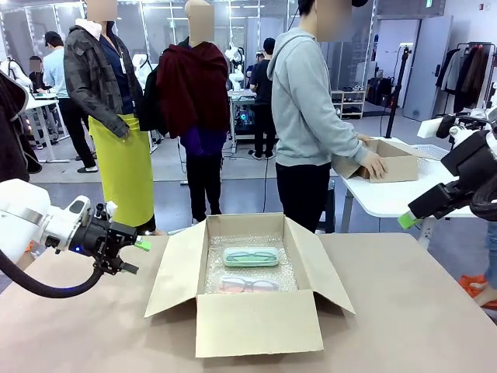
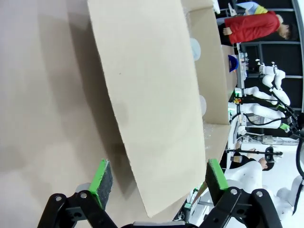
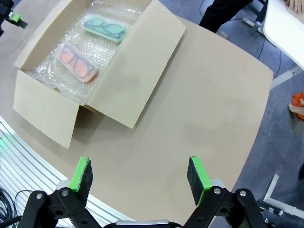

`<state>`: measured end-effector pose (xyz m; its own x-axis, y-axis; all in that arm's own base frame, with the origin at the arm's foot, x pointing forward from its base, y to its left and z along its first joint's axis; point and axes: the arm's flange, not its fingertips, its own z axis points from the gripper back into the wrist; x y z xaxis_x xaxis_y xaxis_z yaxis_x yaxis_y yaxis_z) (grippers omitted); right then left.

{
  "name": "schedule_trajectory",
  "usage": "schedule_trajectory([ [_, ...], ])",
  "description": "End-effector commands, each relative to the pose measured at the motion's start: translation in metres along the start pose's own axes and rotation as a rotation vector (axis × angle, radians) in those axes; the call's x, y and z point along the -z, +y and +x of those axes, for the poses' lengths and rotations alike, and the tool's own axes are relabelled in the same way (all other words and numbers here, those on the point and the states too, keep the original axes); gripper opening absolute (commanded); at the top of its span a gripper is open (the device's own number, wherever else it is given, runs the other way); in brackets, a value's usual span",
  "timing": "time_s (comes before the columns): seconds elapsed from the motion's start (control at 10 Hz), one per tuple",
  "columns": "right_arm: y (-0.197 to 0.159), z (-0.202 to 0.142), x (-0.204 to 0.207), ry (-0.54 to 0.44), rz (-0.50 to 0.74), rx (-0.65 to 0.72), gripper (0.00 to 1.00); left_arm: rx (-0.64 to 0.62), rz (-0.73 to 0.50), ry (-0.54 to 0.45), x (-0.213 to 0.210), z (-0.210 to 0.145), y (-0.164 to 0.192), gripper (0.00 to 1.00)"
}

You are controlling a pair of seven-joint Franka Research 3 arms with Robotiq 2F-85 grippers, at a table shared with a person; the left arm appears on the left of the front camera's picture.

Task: Pack the glasses set securely to prepare it for shipping.
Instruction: Position the Package Box on the left side of the table.

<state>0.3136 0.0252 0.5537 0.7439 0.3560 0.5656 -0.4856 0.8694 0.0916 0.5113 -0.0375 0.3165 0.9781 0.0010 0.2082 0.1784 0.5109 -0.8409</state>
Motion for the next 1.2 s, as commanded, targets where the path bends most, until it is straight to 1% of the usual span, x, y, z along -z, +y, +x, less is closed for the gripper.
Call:
schedule_trajectory([
  [0.0,-0.001,0.000,-0.001,-0.002,-0.001,0.004,1.00,-0.026,-0.052,0.012,0.016,0.004,0.012,1.00],
  [0.4,-0.001,0.000,-0.001,-0.002,-0.001,0.004,1.00,-0.075,-0.123,0.005,0.042,0.003,0.032,1.00],
  [0.5,-0.001,0.000,-0.001,-0.002,-0.001,0.004,1.00,-0.102,-0.173,0.029,0.051,0.002,0.035,1.00],
  [0.6,-0.001,0.000,-0.001,-0.002,-0.001,0.004,1.00,-0.103,-0.177,0.028,0.054,0.002,0.036,1.00],
  [0.9,-0.001,0.000,-0.001,-0.002,-0.001,0.004,1.00,-0.116,-0.266,0.034,0.060,0.001,0.040,1.00],
  [1.0,-0.001,0.000,-0.001,-0.002,-0.001,0.004,1.00,-0.096,-0.310,0.008,0.055,-0.001,0.042,0.46],
  [1.1,-0.001,0.000,-0.001,-0.002,-0.001,0.004,1.00,-0.092,-0.334,0.001,0.052,-0.003,0.044,0.40],
])
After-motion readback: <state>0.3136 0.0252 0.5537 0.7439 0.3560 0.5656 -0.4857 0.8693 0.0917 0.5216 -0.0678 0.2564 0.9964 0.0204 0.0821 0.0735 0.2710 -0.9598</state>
